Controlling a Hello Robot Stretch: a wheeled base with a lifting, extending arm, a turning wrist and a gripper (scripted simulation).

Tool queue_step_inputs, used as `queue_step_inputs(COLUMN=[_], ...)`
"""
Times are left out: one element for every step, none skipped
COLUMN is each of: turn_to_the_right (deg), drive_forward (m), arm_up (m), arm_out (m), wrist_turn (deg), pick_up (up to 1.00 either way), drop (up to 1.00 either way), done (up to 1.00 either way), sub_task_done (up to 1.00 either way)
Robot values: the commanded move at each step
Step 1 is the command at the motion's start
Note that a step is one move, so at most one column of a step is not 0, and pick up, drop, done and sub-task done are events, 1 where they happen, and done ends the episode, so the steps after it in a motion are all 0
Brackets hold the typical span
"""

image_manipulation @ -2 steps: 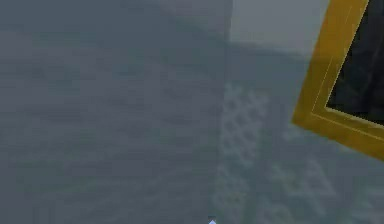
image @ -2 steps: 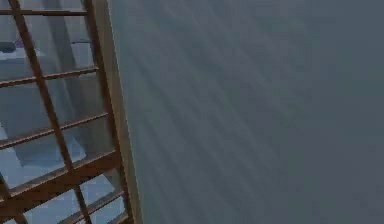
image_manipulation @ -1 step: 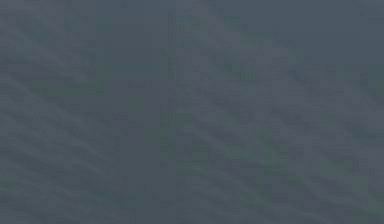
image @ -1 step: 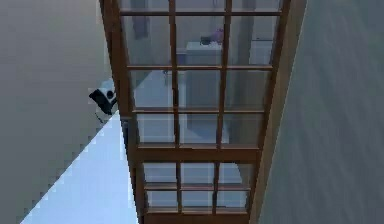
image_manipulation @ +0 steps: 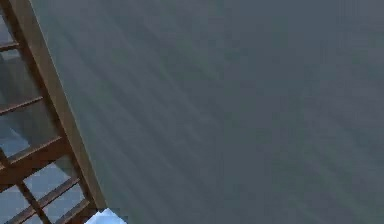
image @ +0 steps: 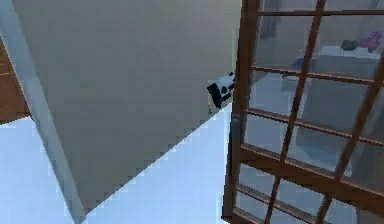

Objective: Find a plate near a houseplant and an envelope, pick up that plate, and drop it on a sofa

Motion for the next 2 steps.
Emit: queue_step_inputs(turn_to_the_right=[0.0, -6.0], drive_forward=[1.0, 0.0], arm_up=[0.0, 0.0], arm_out=[0.0, 0.0], wrist_turn=[0.0, 0.0], pick_up=[0.0, 0.0], drop=[0.0, 0.0], done=[0.0, 0.0], sub_task_done=[0.0, 0.0])
